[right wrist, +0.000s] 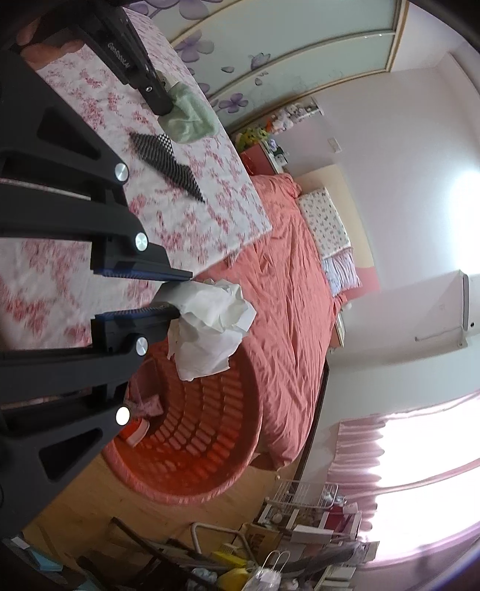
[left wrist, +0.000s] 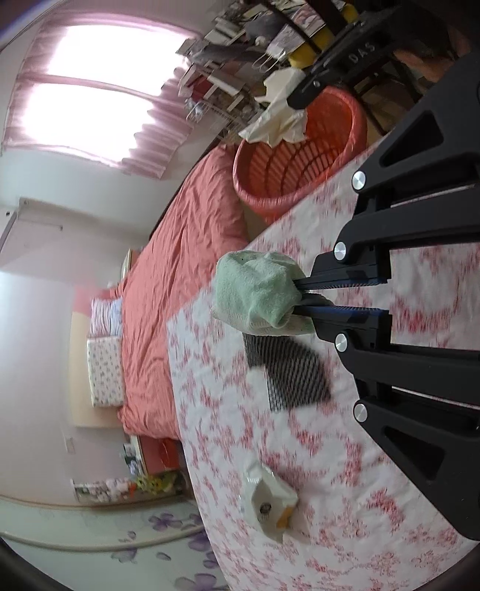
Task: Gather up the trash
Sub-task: 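Carry the tissue and green cloth over the basket and open both tools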
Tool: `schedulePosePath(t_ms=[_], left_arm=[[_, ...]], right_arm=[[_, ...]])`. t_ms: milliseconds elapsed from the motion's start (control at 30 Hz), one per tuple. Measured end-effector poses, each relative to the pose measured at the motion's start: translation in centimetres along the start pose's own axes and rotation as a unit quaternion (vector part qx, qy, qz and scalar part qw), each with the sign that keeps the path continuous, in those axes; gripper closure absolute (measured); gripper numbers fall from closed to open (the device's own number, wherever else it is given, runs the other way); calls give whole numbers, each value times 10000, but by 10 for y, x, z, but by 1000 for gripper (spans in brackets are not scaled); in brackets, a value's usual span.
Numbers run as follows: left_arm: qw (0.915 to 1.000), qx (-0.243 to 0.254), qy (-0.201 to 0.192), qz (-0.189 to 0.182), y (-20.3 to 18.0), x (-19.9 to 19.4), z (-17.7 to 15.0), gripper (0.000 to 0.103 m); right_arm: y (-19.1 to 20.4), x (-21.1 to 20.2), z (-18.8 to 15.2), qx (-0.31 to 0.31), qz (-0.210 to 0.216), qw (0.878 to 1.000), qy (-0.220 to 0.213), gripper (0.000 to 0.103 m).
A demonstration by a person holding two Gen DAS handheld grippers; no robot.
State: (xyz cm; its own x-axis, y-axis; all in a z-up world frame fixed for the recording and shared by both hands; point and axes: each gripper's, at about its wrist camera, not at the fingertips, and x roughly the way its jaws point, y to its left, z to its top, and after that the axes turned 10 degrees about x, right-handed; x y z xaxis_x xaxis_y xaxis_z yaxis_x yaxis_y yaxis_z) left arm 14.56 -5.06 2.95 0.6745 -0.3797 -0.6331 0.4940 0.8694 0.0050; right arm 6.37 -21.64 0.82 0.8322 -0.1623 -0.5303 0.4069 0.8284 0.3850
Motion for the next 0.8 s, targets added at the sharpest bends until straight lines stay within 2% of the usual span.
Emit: schedulePosePath(t_ms=[333, 800], left_arm=[[9988, 252, -35, -406, -46, 10, 6, 95], [9951, 452, 50, -876, -94, 35, 11, 95]], right_arm=[[-42, -8, 5, 261, -176, 9995, -88, 89], [-80, 1, 12, 400, -408, 9982, -158, 89]])
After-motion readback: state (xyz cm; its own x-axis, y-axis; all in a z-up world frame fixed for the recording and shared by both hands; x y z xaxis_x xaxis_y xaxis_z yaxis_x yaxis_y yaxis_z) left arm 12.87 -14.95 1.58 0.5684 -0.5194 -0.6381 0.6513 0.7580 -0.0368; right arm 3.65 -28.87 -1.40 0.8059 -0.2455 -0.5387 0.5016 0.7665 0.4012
